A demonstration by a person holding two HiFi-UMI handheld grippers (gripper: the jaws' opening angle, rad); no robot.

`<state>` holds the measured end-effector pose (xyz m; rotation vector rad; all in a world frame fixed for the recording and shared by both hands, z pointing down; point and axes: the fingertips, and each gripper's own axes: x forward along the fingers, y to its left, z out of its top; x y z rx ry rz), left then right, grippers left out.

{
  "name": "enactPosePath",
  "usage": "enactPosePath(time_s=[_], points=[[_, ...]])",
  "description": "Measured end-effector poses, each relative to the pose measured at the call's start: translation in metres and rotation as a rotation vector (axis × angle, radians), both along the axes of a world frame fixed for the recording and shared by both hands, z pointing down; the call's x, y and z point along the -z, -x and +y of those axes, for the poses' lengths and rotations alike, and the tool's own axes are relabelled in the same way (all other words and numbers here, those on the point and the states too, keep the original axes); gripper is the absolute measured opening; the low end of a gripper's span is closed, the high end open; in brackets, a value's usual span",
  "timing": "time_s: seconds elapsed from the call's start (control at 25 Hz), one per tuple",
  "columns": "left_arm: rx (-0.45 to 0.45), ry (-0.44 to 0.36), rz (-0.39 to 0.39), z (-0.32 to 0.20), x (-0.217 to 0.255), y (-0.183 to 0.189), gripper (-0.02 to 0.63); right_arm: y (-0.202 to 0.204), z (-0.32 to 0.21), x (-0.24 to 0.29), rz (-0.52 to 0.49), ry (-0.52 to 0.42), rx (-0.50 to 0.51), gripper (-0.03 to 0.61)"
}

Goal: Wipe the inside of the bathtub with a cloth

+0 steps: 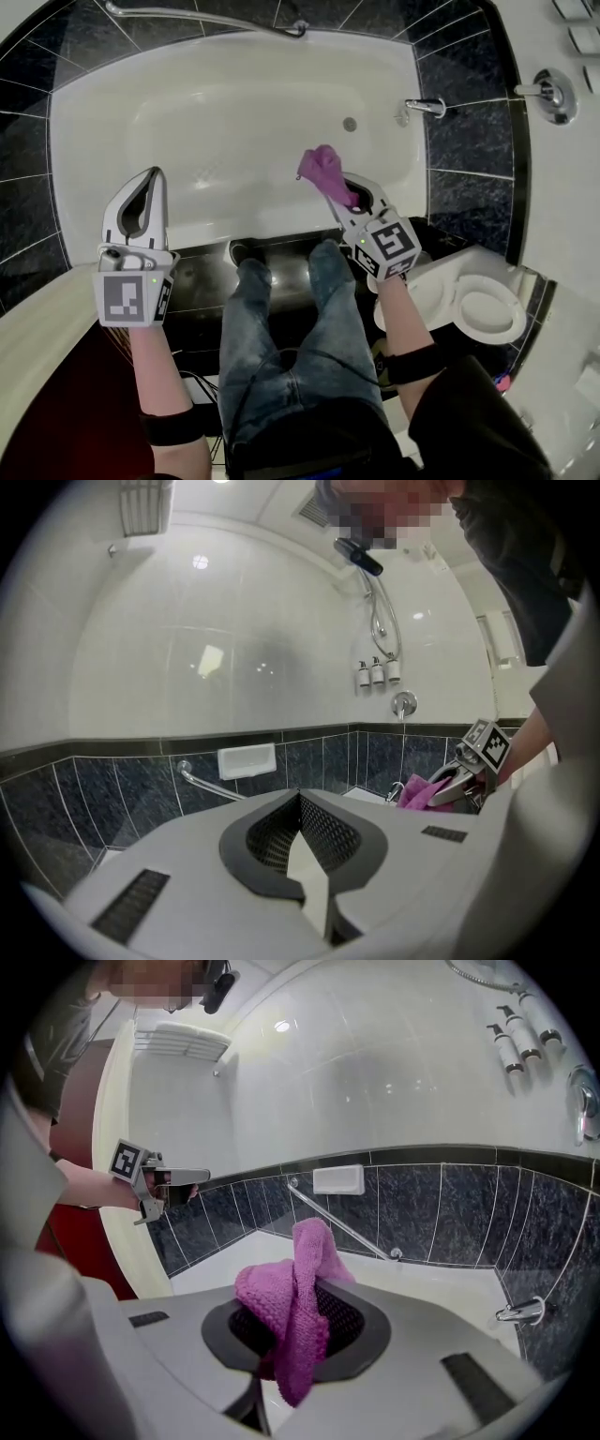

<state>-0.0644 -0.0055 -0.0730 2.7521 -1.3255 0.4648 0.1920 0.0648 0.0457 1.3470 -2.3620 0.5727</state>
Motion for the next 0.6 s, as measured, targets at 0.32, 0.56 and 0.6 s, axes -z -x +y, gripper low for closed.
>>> enactPosePath(time_s=[0.32, 0.56, 0.6], points=[[0.123, 0.022, 0.000, -0.002, -0.020, -0.018, 0.000, -0.028, -0.021, -0.025, -0.023, -0.009, 0.098, 0.089], [0.200, 0.044, -0.020, 0.004, -0.049, -0.056, 0.000, -0.073, -0.025, -0.052, -0.044, 0.010, 0.145, 0.089], [0.213, 0.046, -0.025, 0.006, -0.054, -0.061, 0.000, -0.078, -0.026, -0.056, -0.050, 0.012, 0.159, 0.089]])
